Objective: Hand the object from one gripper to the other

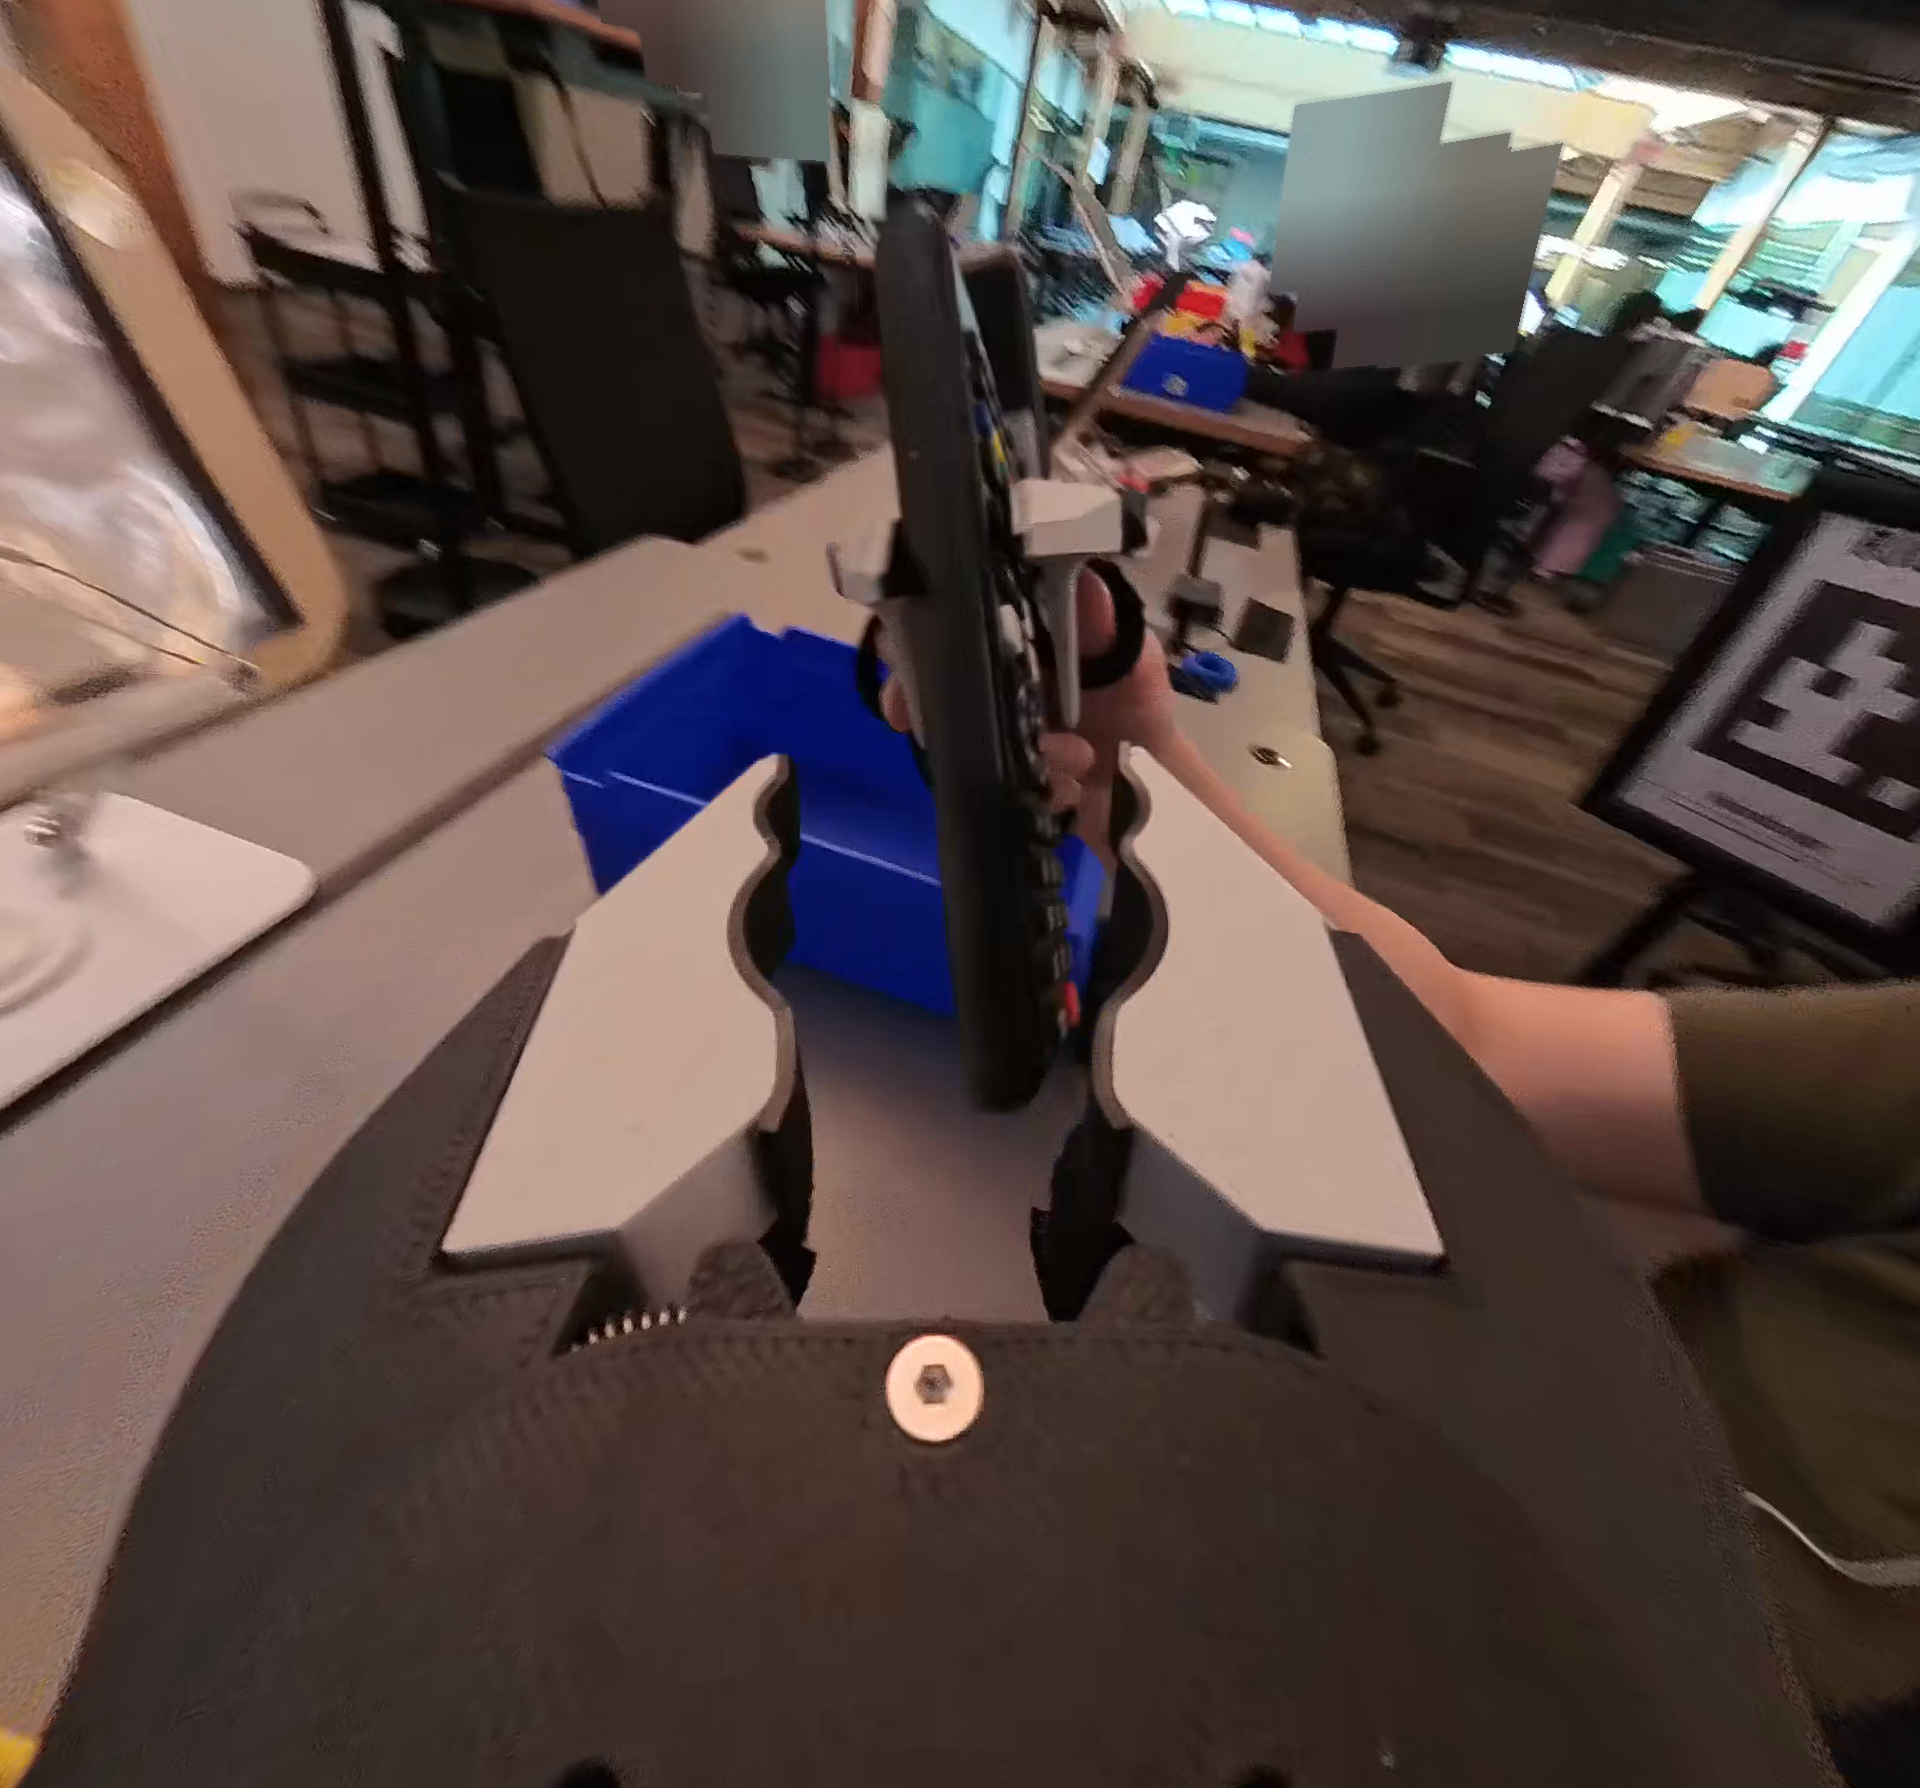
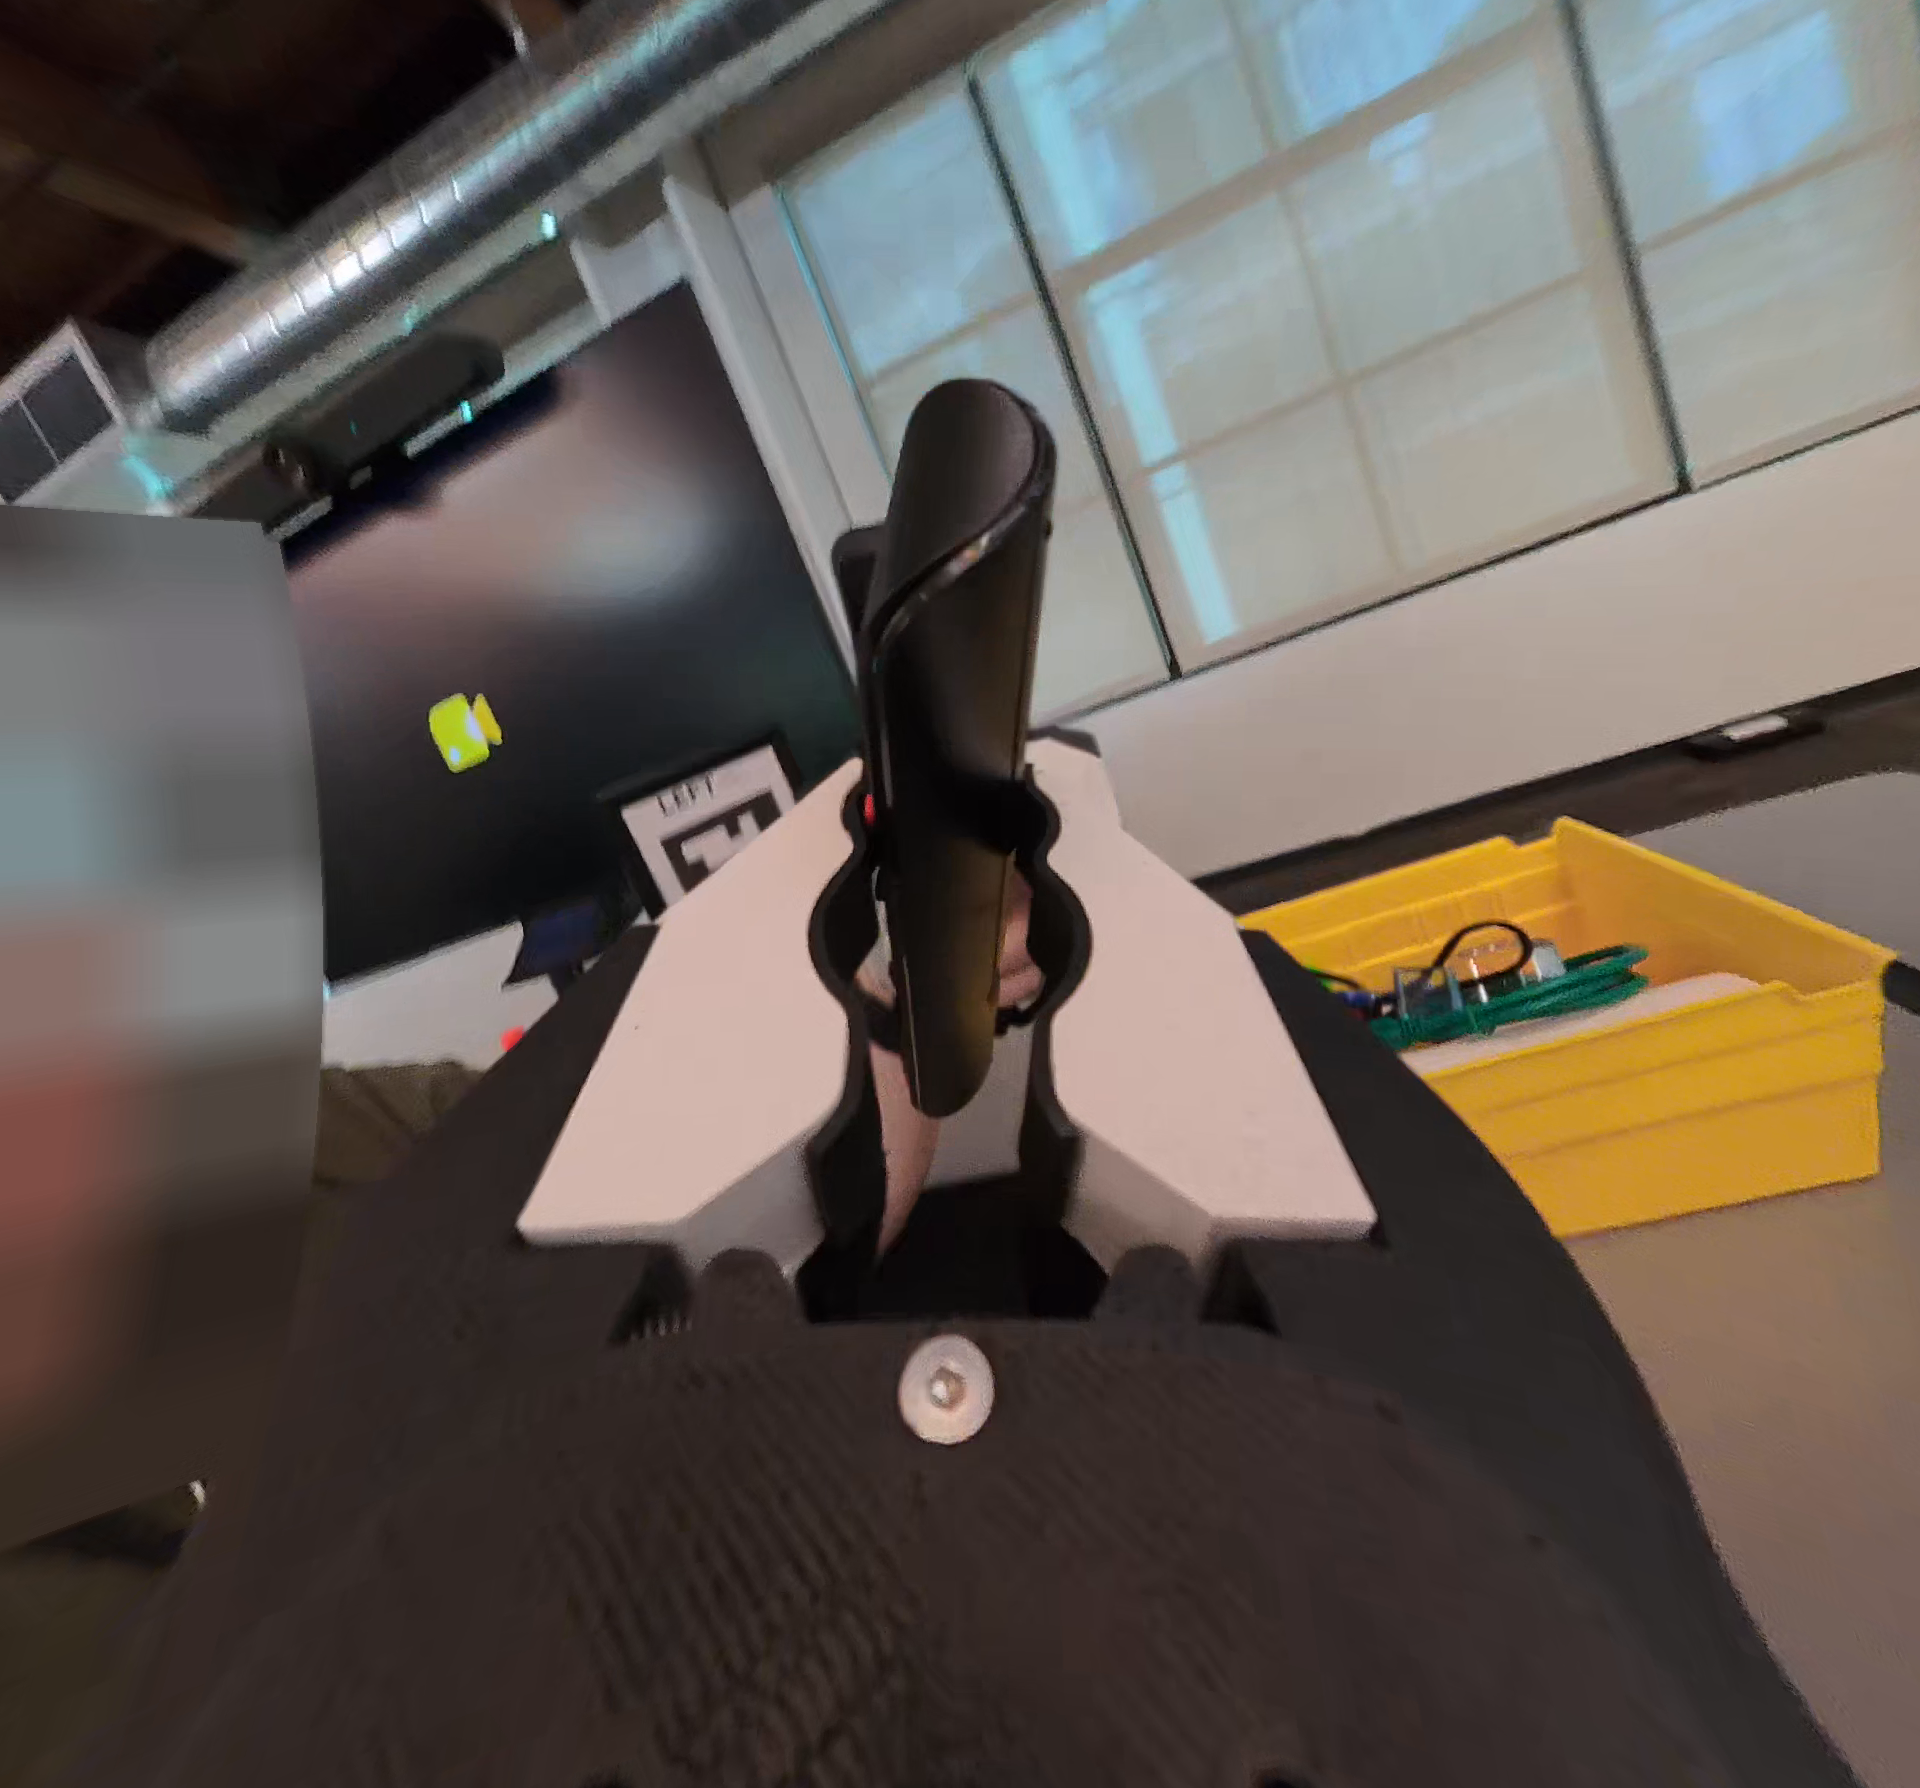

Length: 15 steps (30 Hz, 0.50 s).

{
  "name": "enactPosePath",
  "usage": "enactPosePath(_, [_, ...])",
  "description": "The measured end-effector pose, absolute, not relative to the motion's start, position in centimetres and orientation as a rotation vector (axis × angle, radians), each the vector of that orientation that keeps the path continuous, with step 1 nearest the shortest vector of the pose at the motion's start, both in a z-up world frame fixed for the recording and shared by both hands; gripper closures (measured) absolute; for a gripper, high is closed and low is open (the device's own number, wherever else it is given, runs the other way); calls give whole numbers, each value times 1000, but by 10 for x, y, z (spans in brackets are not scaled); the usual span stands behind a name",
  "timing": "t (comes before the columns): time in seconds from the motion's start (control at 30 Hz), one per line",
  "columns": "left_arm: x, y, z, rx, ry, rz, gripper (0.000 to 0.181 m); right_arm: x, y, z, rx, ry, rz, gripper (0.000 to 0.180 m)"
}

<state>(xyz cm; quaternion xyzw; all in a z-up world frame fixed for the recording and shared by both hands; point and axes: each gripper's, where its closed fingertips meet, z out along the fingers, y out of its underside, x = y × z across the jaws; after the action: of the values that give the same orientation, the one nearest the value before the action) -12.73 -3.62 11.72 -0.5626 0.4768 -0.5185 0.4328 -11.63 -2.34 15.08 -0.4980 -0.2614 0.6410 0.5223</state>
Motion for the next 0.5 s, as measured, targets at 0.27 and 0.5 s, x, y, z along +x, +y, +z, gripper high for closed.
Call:
enactPosePath(0.27, [-127,-61,86,-1485,1439,-1279,144,-141,-40,146,-1273,-779,1442,157])
enactPosePath(0.5, [-123,-68,92,-1425,1472,-1299,159,-128,-30,156,-1229,-734,1137,114])
